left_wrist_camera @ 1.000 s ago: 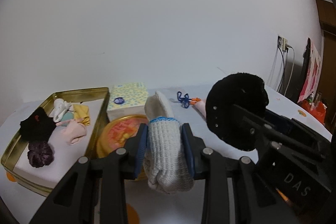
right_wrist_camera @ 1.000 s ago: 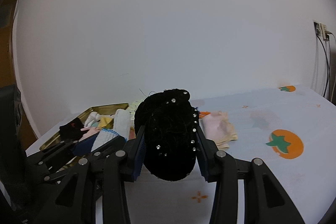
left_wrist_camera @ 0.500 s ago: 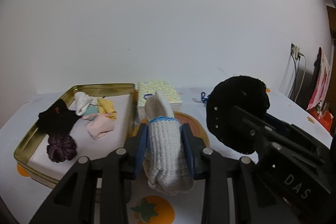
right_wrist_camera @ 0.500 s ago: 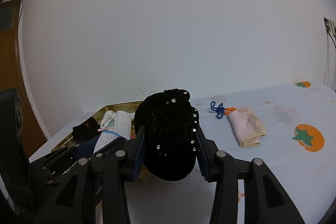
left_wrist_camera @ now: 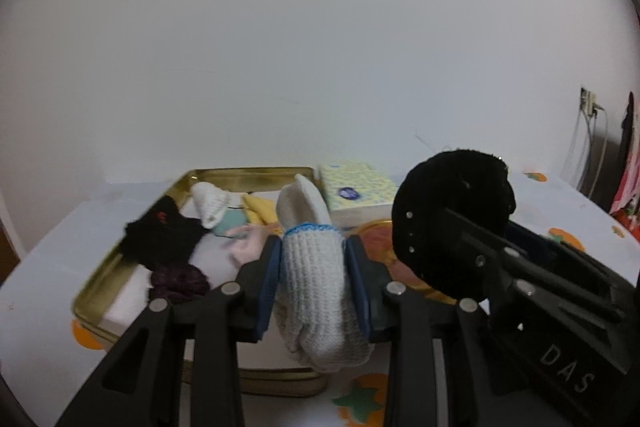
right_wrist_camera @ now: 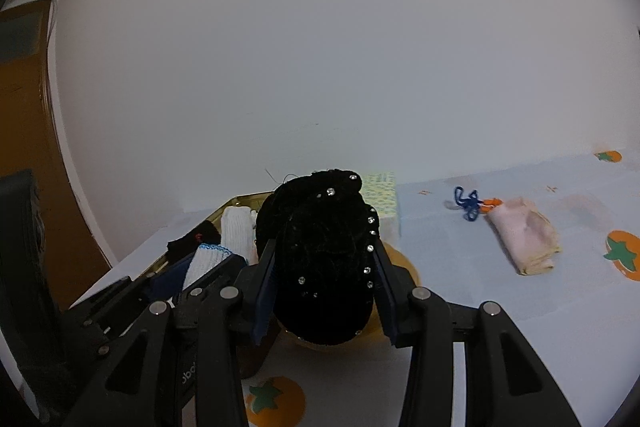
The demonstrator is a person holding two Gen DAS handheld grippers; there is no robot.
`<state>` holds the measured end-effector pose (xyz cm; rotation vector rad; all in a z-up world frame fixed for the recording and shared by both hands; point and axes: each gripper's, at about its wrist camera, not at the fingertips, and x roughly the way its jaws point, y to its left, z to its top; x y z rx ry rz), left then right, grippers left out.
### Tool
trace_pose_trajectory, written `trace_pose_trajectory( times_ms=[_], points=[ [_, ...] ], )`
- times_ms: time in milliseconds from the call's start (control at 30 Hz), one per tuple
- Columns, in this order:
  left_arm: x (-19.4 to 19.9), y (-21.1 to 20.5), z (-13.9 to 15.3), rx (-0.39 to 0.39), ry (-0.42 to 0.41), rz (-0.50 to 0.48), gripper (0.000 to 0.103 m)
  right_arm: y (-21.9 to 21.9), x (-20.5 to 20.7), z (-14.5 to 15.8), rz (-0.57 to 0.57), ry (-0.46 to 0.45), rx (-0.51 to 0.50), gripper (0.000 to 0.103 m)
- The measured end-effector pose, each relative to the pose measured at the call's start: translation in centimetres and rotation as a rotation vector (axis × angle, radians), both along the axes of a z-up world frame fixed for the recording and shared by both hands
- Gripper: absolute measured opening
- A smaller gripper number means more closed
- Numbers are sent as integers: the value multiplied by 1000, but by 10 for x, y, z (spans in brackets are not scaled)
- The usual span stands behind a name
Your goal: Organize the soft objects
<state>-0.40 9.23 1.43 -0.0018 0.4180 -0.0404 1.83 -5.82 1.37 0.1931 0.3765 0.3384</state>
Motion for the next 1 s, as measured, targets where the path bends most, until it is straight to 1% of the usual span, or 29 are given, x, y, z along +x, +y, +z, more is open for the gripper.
trace_pose_trajectory(
  times_ms=[100,500,667,800,900,1000],
  points=[
    [1,11,-1,-16,8,13,32,7,3,0,16,5,2,46],
    [5,33,0,-39,19,57,32,32,17,1,57,20,27,46],
    [9,48,3,-48,14,84,32,48,23,6,75,6,19,46],
    [11,67,3,-74,17,117,32,54,26,6,90,14,19,46],
    [14,82,4,-113,20,129,32,55,29,6,86,15,4,46],
    [19,92,6,-115,20,149,32,55,36,8,81,23,15,46]
  ],
)
